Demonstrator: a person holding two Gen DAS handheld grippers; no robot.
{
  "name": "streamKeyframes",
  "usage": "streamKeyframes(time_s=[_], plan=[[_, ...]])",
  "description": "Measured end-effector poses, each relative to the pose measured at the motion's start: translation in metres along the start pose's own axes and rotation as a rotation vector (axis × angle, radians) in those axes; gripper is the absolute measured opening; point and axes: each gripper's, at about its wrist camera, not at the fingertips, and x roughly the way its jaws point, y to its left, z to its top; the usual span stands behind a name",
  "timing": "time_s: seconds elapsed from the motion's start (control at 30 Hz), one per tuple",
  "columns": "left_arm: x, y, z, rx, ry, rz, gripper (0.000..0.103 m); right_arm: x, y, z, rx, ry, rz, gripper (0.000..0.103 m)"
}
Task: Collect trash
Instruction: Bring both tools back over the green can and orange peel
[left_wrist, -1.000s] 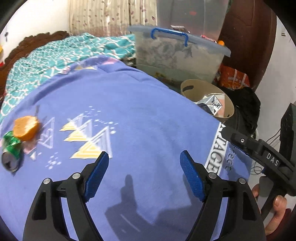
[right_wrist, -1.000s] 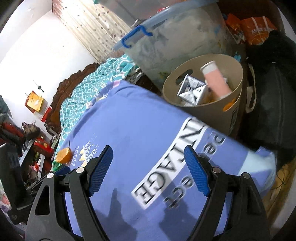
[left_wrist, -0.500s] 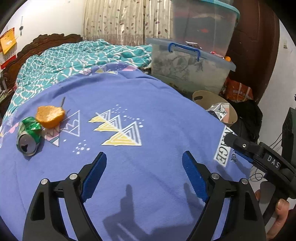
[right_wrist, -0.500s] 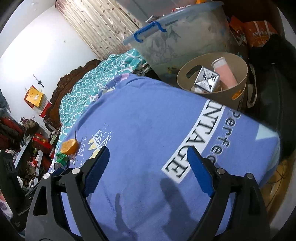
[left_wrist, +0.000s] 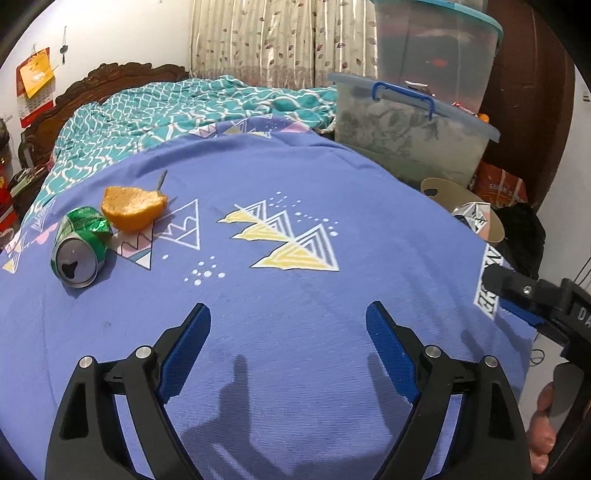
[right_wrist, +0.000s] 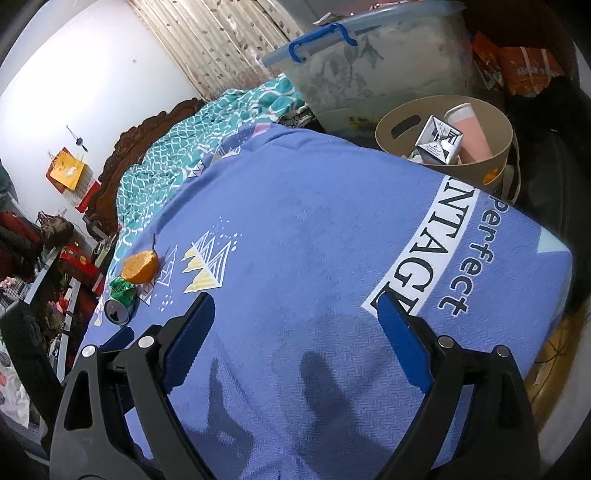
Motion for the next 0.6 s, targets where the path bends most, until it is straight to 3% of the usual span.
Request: streamKeyframes(time_s=[0.6], plan=[[0.0023,0.0084,-0.0029,-0.017,0.002,-0.018,0.086,0.0087,0.0019,-0.0014,0.013,0.020,-0.018,0.091]])
